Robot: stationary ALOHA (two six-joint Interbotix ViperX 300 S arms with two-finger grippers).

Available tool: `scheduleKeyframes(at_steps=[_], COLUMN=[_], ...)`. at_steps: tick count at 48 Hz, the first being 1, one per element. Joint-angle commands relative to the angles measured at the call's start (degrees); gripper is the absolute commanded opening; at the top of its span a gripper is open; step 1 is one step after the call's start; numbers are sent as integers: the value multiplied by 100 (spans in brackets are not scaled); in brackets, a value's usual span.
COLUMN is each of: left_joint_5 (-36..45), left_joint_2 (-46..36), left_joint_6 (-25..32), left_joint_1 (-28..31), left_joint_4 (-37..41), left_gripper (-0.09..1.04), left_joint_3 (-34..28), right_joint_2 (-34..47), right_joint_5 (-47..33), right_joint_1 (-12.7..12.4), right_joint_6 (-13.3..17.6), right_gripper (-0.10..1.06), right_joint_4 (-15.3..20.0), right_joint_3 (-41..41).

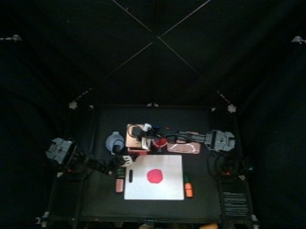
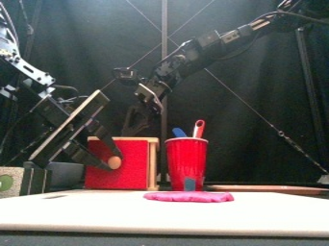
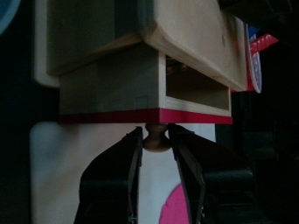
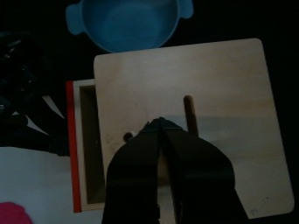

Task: Get the cutter from the drawer then cut the dough then place the extra dough in the bowl
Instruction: Open the drawer

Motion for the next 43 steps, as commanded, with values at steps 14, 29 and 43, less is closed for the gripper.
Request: scheduleKeyframes(at_steps=[14, 29, 43], left_joint_5=[79, 70, 70], left_joint_2=[-44, -132, -141], left_joint_6=[18, 9, 9], left_joint_1=[-396, -606, -659], left_joint_4=[-105, -123, -123], left_gripper=[53, 53, 53], left_joint_3=[-44, -53, -114], right_joint_2=[-44, -44, -53], right_joint_5=[70, 114, 114], right_joint_1=[-26, -26, -26], right_joint_6=[18, 176, 193], right_gripper=[2, 2, 2], right_joint_4=[-9, -26, -62], right_joint_3=[-26, -26, -26])
